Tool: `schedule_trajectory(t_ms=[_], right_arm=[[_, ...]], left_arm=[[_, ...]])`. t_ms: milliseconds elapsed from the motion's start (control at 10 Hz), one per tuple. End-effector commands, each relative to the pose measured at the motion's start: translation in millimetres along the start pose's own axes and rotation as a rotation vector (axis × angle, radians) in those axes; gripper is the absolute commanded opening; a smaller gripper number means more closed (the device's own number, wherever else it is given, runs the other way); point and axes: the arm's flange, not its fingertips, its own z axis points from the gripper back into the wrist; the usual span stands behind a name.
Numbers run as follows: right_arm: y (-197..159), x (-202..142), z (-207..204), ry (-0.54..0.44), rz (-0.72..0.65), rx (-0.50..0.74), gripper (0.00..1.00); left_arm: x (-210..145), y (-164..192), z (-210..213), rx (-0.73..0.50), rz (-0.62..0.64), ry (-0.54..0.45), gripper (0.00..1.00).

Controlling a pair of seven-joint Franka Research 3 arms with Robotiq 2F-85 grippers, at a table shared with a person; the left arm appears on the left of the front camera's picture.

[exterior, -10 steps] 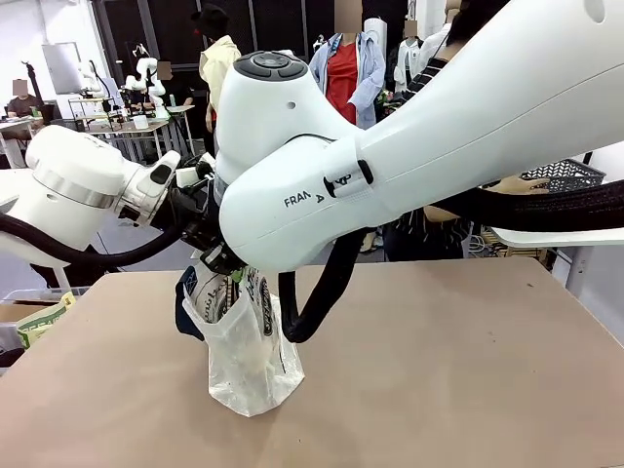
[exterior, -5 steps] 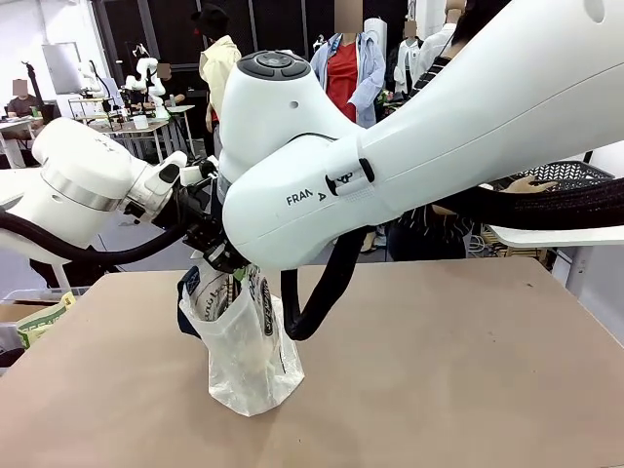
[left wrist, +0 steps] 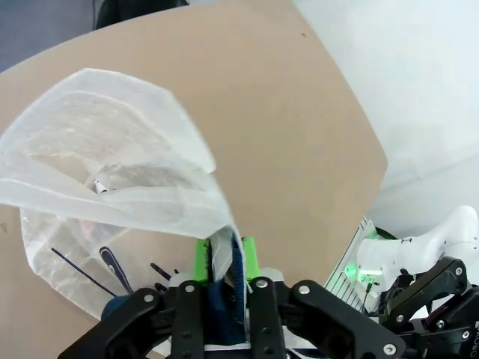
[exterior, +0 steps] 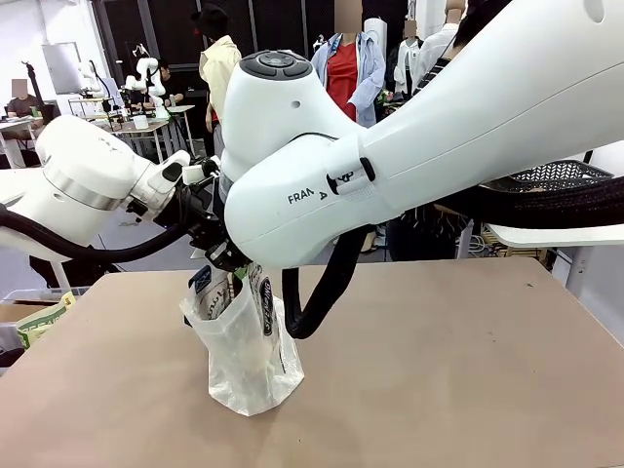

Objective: Transfer purchased items from the store into the shopping bag.
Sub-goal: Move the Reusable shopping bag to the right side of the table.

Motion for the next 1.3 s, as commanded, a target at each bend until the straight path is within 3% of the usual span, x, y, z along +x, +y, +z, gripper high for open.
schedule_trajectory(t_ms=[0,300,400,800,900,1100,1200], right_arm=[[1,-2,6,-0.020,-0.047,0.001,0.00],[-3,-7,15,-0.029,-0.048,0.024,0.00],[-5,-9,21,-0.033,-0.051,0.028,0.10],[-21,-33,56,-0.051,-0.067,0.019,0.87],[-35,-43,72,-0.054,-0.081,-0.005,1.00],[-82,-62,98,-0.074,-0.164,-0.065,1.00],[-122,-73,106,-0.073,-0.261,-0.126,1.00]], left_arm=[[3,5,-2,0.033,0.013,0.027,0.00],[4,3,-4,0.039,0.016,0.034,0.00],[6,0,-2,0.043,0.017,0.037,0.00],[3,5,-4,0.043,0.019,0.046,0.00],[3,5,-4,0.044,0.015,0.046,0.00],[0,4,-3,0.045,0.009,0.052,0.00],[-2,4,-2,0.058,-0.004,0.060,0.00]])
